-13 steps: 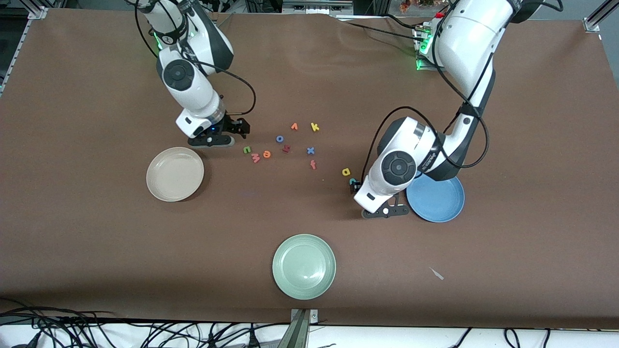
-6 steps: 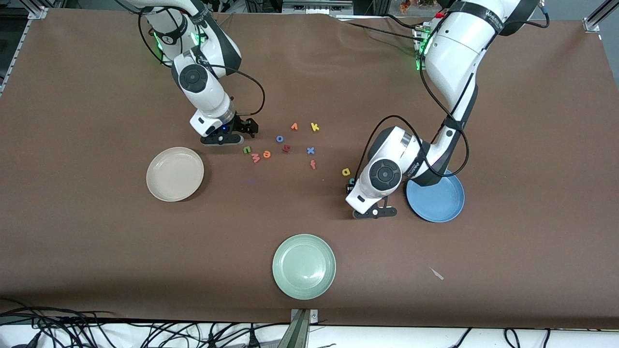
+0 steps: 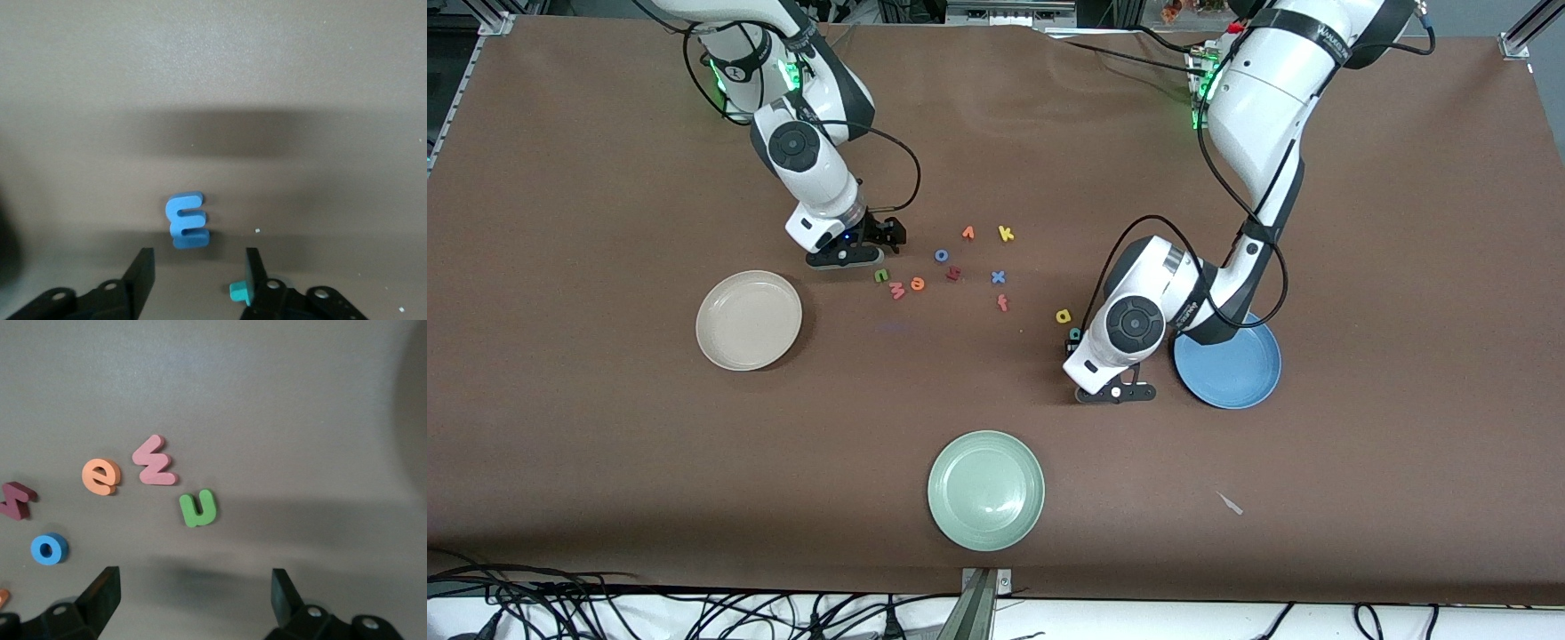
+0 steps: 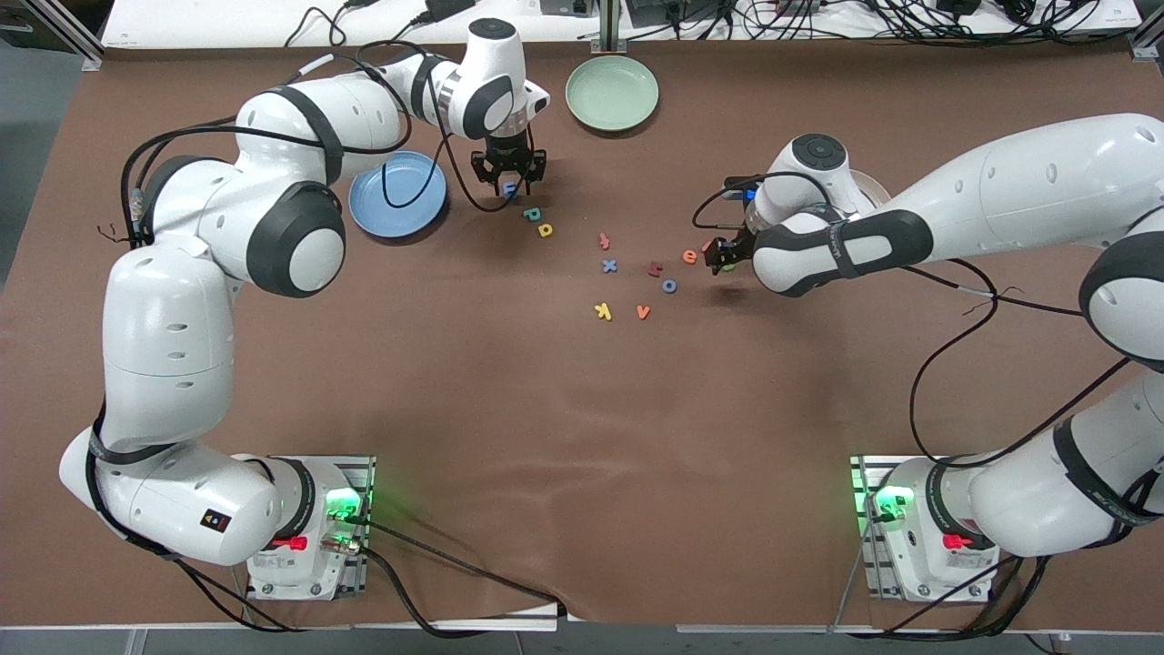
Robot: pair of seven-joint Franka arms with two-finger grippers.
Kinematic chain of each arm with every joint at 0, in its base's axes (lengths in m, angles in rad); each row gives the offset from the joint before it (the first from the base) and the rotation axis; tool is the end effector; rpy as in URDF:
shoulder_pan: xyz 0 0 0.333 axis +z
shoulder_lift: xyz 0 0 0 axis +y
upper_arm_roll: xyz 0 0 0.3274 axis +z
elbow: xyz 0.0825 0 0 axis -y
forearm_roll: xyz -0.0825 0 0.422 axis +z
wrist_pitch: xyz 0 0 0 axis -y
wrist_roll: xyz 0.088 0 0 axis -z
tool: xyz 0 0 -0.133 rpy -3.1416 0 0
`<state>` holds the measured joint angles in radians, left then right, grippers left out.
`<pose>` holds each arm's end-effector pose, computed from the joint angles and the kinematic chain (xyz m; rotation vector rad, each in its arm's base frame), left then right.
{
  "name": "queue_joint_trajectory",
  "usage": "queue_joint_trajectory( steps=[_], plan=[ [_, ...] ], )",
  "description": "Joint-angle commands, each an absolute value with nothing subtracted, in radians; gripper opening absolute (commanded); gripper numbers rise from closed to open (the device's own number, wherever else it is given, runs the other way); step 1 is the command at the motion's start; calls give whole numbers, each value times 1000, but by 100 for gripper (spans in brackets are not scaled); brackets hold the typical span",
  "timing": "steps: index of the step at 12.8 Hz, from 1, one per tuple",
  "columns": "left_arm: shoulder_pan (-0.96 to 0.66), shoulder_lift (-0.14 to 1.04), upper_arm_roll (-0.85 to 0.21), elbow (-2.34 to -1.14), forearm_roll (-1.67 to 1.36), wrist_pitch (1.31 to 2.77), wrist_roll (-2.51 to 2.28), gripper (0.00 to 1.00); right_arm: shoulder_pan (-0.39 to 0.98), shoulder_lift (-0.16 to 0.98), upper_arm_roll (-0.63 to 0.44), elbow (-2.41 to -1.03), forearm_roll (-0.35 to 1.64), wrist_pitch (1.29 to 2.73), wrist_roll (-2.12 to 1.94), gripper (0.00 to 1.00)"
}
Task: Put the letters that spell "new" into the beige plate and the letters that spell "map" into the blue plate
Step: 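Grasp the blue E with the left gripper while the right gripper descends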
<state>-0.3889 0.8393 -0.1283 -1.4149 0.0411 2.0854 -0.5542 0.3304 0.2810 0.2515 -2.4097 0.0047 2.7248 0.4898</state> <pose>0.6542 -0.3531 0.1456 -3.1020 -0.0749 0.2680 0.4324 0.2931 0.1557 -3.0566 -0.1176 -0.0008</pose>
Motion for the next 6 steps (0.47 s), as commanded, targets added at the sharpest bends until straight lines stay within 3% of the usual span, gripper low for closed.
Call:
queue_joint_trajectory(
  steps=[1, 5, 6],
  plan=[
    [-397, 856, -121, -1424, 66, 2120, -538, 56, 337, 308, 255, -2418, -31, 2776, 482, 100],
    [-394, 864, -123, -1419, 124, 2137, -538, 39, 333, 347, 236, -2411, -86, 2824, 425, 100],
    [-394, 862, -121, -1422, 124, 2138, -538, 29, 331, 357, 224, -2410, -86, 2842, 396, 100]
  ],
)
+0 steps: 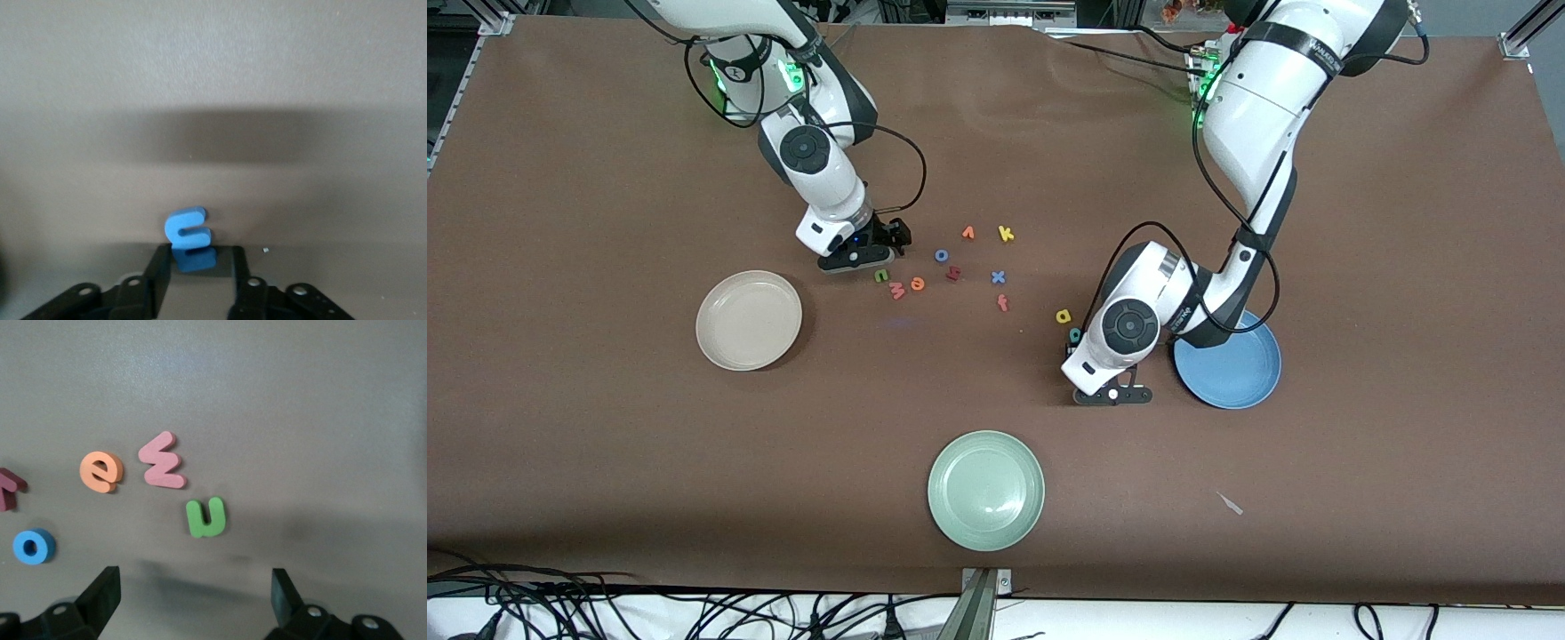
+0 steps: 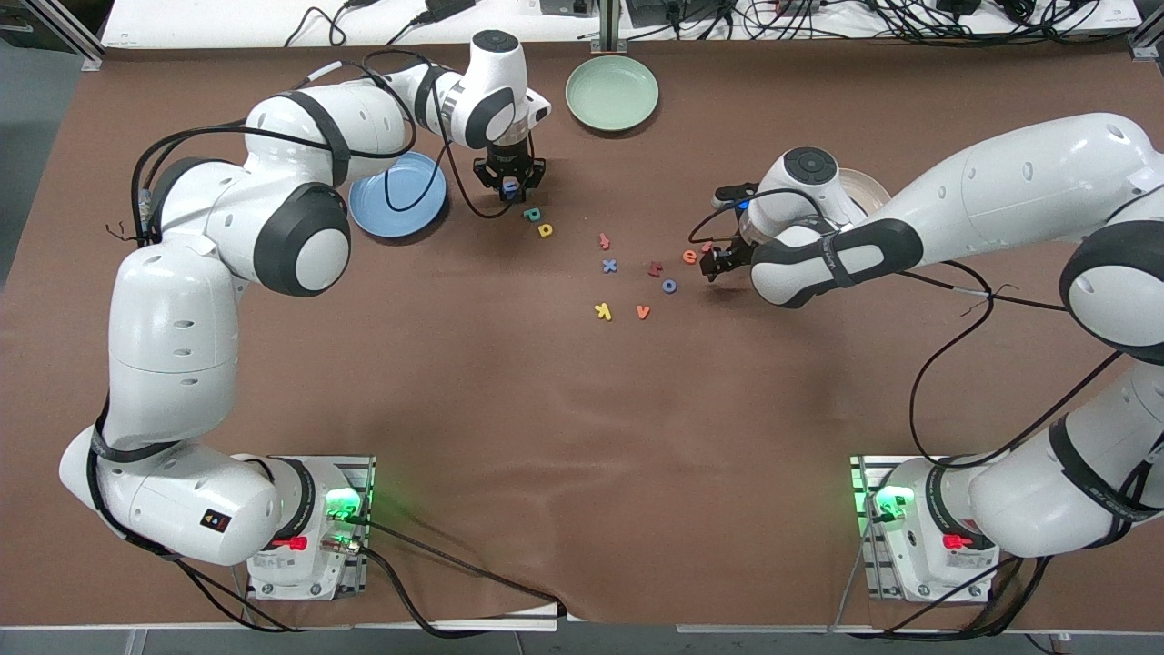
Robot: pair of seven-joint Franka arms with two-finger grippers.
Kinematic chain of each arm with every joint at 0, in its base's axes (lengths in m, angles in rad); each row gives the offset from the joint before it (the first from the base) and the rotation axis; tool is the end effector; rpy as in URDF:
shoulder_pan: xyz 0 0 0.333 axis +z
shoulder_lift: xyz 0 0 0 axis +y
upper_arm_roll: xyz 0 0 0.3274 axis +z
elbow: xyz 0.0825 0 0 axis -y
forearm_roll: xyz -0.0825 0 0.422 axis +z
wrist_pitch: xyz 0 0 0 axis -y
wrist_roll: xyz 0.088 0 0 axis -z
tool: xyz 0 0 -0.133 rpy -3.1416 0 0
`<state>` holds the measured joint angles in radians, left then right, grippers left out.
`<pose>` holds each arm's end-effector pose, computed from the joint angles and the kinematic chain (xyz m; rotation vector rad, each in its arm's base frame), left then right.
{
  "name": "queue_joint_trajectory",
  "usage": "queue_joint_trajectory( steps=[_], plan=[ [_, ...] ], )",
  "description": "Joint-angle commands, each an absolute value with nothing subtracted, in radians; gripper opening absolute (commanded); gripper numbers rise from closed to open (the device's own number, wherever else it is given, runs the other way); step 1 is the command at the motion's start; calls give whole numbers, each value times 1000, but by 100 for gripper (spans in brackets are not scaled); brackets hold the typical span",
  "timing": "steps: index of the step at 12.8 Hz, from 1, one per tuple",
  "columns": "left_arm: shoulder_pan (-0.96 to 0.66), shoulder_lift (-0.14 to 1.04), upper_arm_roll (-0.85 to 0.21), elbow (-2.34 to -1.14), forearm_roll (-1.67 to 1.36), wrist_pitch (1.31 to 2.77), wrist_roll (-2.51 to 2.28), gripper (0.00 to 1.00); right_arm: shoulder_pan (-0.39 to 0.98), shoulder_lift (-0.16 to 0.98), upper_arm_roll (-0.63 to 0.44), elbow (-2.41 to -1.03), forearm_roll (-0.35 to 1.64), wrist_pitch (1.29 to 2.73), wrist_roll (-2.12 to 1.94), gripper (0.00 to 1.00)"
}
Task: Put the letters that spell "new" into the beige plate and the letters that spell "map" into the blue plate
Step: 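Grasp the blue E with the left gripper while the right gripper descends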
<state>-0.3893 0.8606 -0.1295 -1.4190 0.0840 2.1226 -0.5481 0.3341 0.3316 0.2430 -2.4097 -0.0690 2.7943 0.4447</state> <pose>0.6548 -0.3519 0.1304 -3.0859 -0.0265 0.2250 0.4311 0.2943 0.1366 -3.0512 -0.2774 -0.0474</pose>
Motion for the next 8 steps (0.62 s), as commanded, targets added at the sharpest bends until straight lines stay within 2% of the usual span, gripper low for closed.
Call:
queue_joint_trajectory(
  steps=[1, 2, 5, 6, 8],
  plan=[
    [-394, 862, -123, -1420, 124, 2138, -538, 16, 328, 368, 222, -2407, -86, 2862, 379, 100],
    [-394, 861, -123, -1419, 124, 2137, -540, 6, 325, 379, 219, -2405, -86, 2879, 361, 100],
    [-377, 824, -120, -1408, 126, 2084, -543, 0, 327, 425, 201, -2404, -86, 2954, 336, 99],
    [-376, 792, -112, -1399, 127, 2028, -543, 0, 327, 425, 201, -2404, -86, 2956, 336, 96],
    [-341, 743, -112, -1379, 176, 1927, -473, 0, 328, 425, 201, -2404, -86, 2954, 334, 84]
  ],
)
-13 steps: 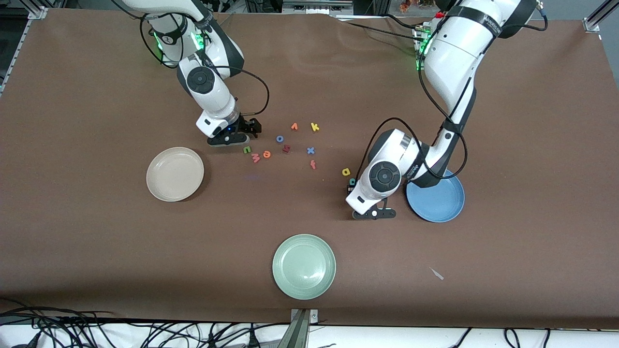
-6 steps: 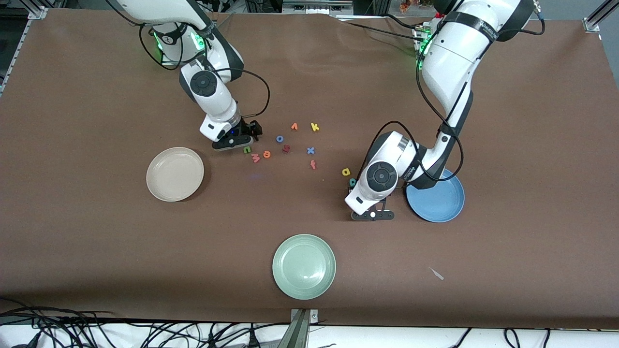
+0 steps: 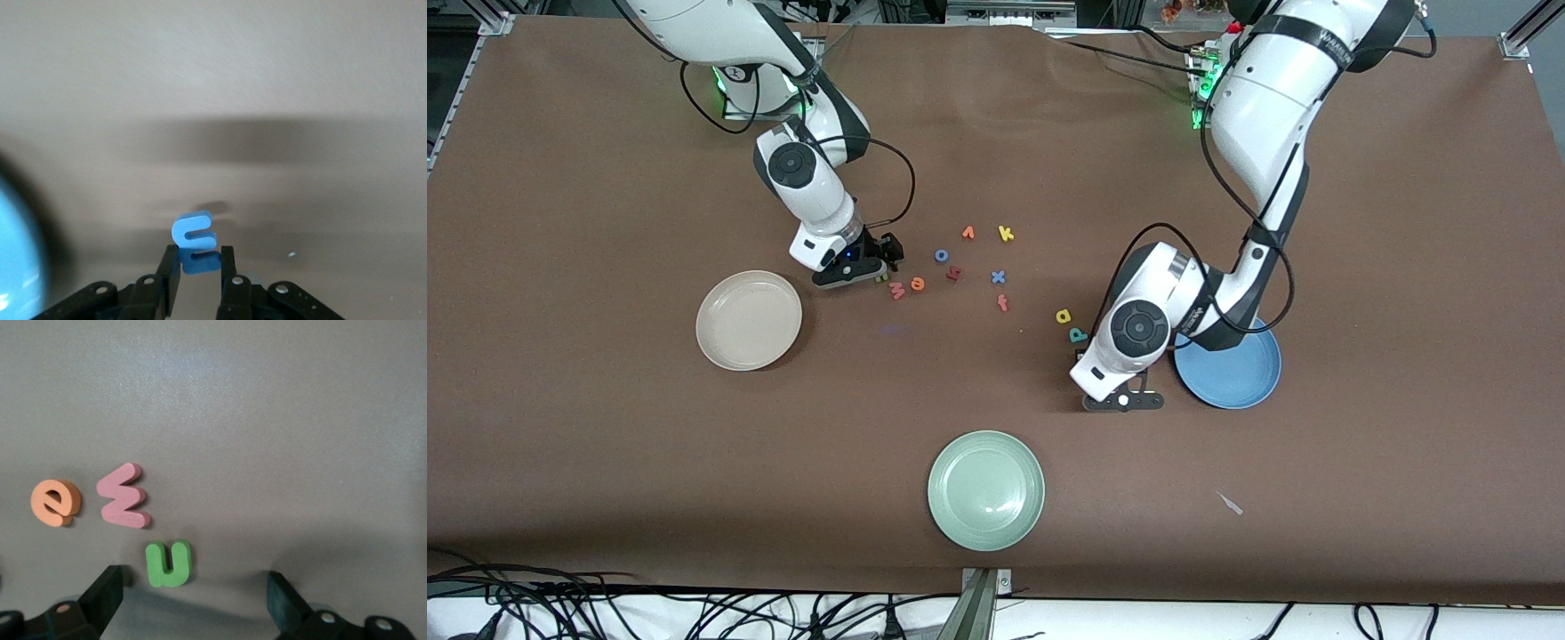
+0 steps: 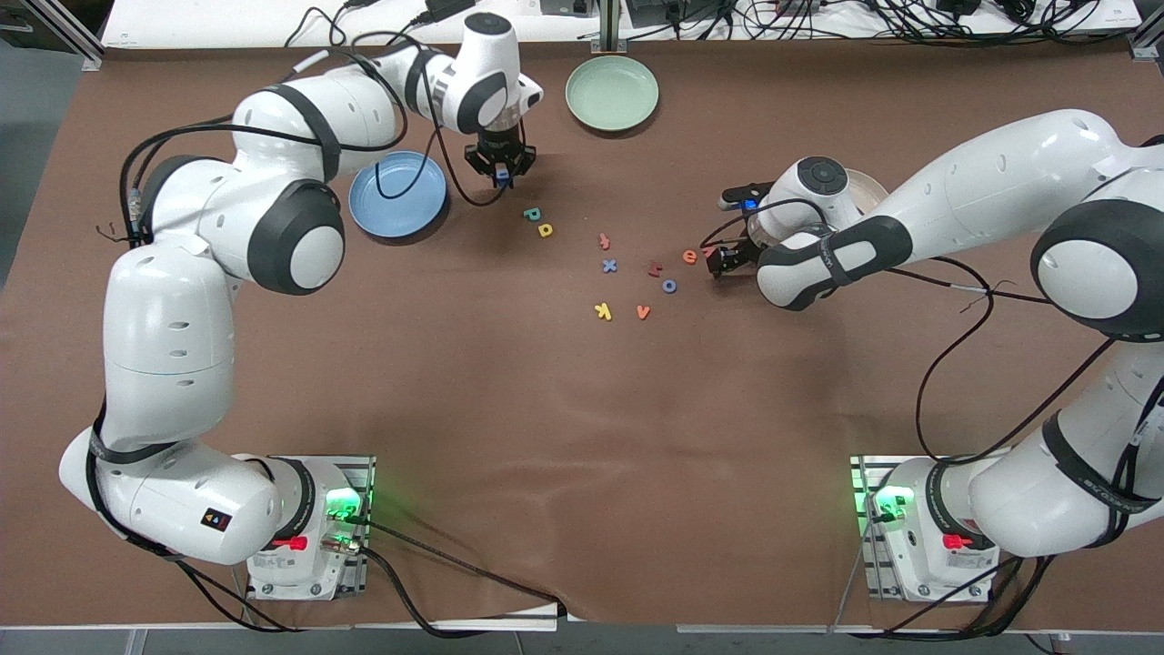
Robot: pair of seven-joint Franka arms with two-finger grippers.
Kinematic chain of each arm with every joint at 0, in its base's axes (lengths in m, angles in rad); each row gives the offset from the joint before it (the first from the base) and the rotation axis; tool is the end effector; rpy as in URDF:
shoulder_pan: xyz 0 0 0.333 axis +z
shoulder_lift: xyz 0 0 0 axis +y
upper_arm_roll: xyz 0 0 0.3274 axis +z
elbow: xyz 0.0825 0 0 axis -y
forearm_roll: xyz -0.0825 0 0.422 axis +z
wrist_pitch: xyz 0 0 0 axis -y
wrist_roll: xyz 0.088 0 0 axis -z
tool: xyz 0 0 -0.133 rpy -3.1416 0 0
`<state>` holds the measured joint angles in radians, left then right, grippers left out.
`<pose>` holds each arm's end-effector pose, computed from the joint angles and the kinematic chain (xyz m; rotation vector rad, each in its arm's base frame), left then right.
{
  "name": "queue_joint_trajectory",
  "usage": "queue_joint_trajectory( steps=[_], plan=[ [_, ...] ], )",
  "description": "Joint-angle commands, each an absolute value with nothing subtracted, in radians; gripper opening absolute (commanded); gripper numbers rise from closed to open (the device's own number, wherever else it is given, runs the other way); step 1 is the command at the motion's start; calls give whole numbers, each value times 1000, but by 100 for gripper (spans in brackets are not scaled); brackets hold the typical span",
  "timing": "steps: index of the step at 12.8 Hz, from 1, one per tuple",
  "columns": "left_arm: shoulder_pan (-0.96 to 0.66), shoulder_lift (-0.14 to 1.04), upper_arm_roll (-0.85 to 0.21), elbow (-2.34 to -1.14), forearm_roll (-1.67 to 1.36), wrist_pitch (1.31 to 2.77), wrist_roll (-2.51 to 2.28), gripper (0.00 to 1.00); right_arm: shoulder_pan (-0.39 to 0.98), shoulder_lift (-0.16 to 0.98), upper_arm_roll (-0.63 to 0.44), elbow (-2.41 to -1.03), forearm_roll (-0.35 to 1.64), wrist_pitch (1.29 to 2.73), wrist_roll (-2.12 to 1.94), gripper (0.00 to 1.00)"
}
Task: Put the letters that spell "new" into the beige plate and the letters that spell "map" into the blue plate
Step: 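Grasp the blue E with the left gripper while the right gripper descends, then place the blue E on the blue plate with the left gripper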
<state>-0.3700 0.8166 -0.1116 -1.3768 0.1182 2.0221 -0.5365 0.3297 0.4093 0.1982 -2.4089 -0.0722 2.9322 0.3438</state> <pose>0.6758 -0.3273 0.1745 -3.0381 -0.0344 0.2070 0.4447 0.2749 0.1092 -3.0131 -0.3527 -0.1338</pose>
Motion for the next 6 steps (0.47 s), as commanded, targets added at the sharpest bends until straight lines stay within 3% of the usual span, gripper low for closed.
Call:
queue_joint_trajectory(
  steps=[1, 3, 6],
  plan=[
    [-313, 715, -112, -1379, 186, 1895, -392, 0, 330, 425, 202, -2404, -86, 2954, 333, 76],
    [-250, 684, -114, -1393, 187, 1838, -271, 0, 334, 423, 202, -2390, -86, 2953, 324, 62],
    [-201, 698, -112, -1423, 190, 1832, -242, 0, 334, 420, 202, -2388, -87, 2951, 322, 50]
  ],
)
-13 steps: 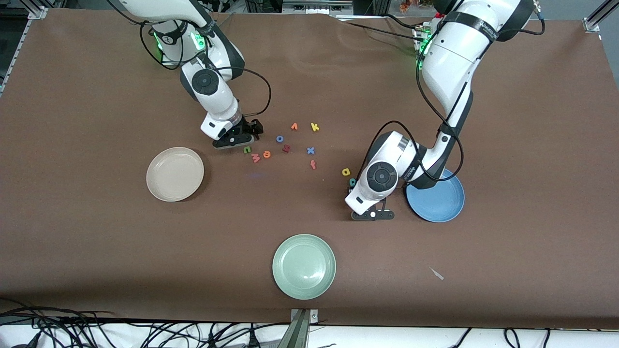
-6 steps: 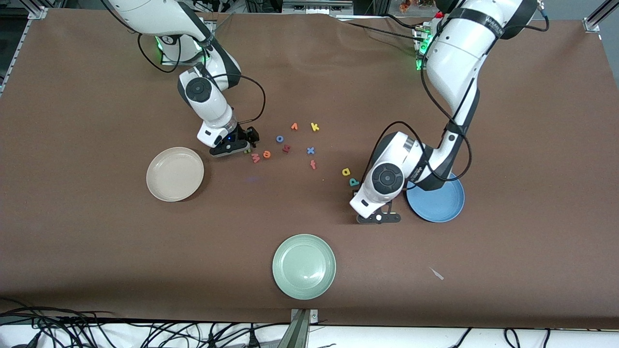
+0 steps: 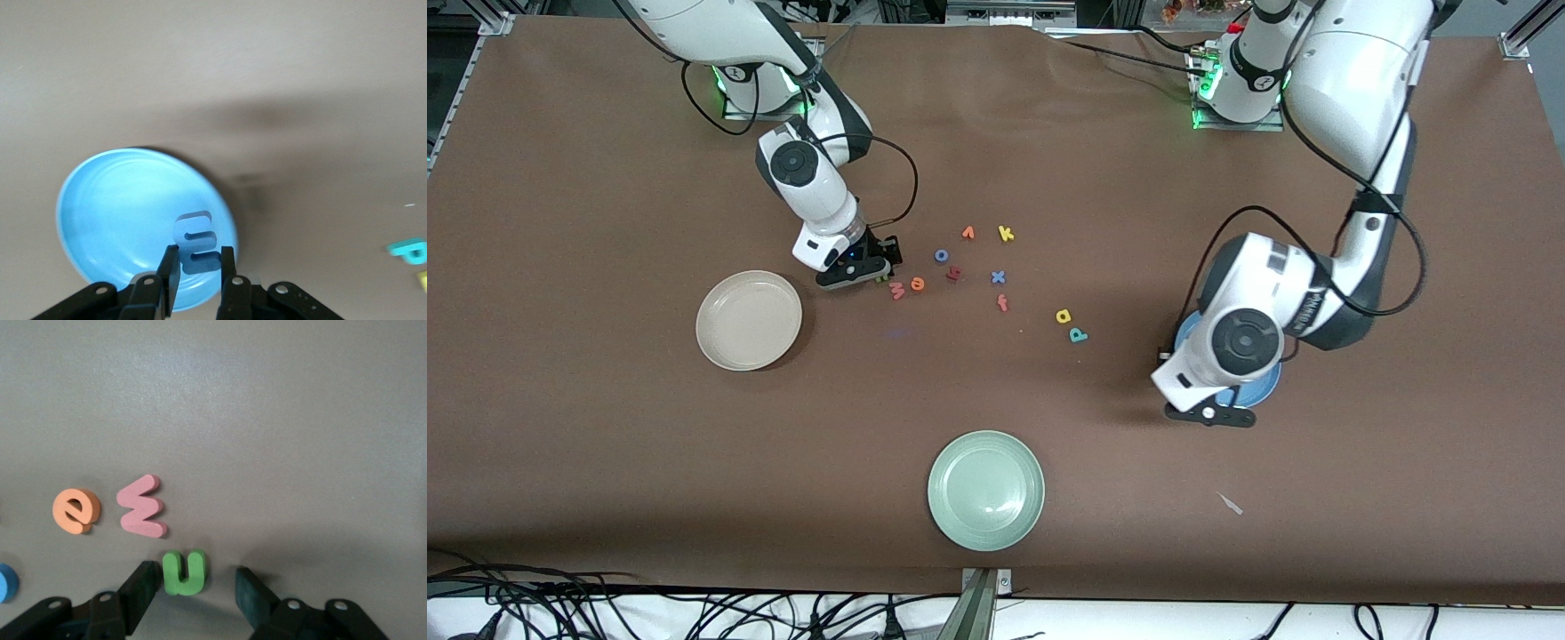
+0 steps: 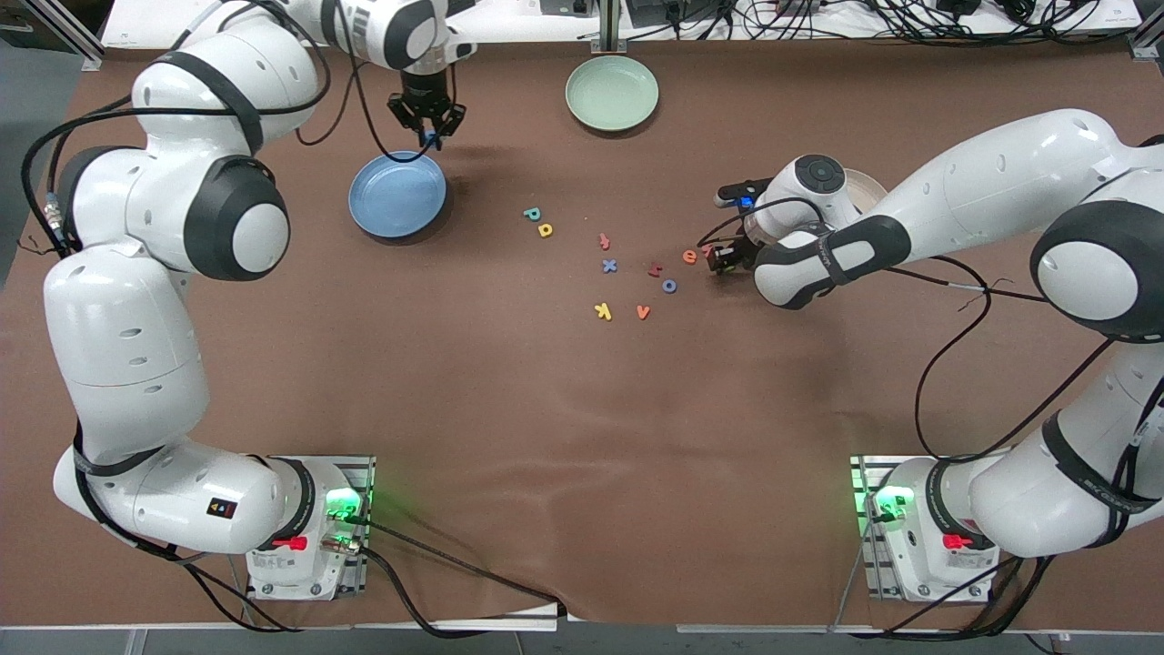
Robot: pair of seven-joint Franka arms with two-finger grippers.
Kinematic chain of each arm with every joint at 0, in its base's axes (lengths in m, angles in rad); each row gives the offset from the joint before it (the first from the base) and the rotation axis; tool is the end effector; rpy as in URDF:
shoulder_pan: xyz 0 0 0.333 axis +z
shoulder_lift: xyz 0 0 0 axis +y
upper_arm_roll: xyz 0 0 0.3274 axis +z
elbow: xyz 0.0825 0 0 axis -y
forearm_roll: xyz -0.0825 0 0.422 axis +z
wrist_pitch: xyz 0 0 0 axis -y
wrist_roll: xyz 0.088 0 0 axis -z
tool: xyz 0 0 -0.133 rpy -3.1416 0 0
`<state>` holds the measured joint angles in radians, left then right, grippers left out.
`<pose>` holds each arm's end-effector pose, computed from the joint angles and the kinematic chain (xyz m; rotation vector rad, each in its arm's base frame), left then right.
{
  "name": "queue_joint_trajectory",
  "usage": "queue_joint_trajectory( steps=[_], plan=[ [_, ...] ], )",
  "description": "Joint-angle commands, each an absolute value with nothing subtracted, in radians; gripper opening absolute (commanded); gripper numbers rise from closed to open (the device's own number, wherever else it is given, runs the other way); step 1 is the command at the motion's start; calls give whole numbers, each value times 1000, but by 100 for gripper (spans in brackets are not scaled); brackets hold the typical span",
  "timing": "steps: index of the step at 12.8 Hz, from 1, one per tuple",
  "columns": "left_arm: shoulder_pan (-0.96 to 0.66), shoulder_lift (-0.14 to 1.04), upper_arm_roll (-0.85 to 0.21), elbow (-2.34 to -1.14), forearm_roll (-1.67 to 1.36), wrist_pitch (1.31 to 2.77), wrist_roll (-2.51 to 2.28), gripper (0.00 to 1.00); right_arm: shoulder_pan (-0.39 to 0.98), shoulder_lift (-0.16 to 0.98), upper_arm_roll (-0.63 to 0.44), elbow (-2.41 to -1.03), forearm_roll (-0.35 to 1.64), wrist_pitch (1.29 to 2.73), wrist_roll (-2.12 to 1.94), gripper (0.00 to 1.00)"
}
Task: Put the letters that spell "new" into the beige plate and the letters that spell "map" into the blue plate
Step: 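Place the blue E on the blue plate with the left gripper, then grasp the teal p with the left gripper while the right gripper grasps u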
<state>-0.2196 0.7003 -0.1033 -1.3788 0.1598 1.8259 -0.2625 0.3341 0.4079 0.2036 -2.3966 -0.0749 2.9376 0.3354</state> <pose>0.7064 -0.2056 0.2482 -2.9725 0.1552 0.3220 0.4481 0.2828 0.1147 -2.9994 -0.3809 -0.1599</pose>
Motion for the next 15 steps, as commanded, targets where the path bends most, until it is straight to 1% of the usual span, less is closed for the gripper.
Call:
queue_joint_trajectory(
  steps=[1, 2, 4, 6, 7, 8, 9, 10, 11, 12, 13, 14, 15],
  plan=[
    [-187, 718, -112, -1425, 193, 1842, -230, 0, 334, 417, 202, -2388, -90, 2951, 322, 44],
    [-181, 730, -112, -1431, 199, 1870, -197, 0, 334, 417, 202, -2388, -91, 2951, 322, 38],
    [-151, 747, -115, -1472, 198, 1952, -170, 0, 334, 408, 202, -2388, -91, 2947, 311, 32],
    [-141, 752, -115, -1525, 198, 2037, -158, 0, 333, 393, 201, -2388, -91, 2924, 310, 31],
    [-135, 753, -115, -1528, 198, 2045, -141, 0, 331, 378, 199, -2388, -91, 2906, 301, 31],
    [-127, 753, -115, -1526, 198, 2043, -132, 4, 328, 361, 190, -2378, -91, 2869, 287, 31],
    [-126, 753, -115, -1526, 192, 2043, -132, 25, 328, 336, 174, -2355, -91, 2793, 261, 31],
    [-129, 750, -115, -1525, 192, 2037, -132, 57, 328, 312, 169, -2320, -91, 2698, 238, 31],
    [-129, 744, -118, -1522, 192, 2031, -130, 98, 328, 295, 151, -2286, -91, 2615, 212, 31],
    [-130, 732, -124, -1516, 181, 2017, -136, 100, 328, 282, 135, -2252, -87, 2536, 174, 31],
    [-138, 704, -126, -1509, 178, 1979, -146, 100, 328, 272, 112, -2226, -78, 2476, 132, 31],
    [-140, 678, -146, -1508, 178, 1953, -146, 100, 328, 268, 106, -2206, -72, 2442, 121, 31],
    [-130, 661, -173, -1506, 172, 1948, -149, 100, 328, 268, 110, -2204, -69, 2436, 139, 34]
  ],
)
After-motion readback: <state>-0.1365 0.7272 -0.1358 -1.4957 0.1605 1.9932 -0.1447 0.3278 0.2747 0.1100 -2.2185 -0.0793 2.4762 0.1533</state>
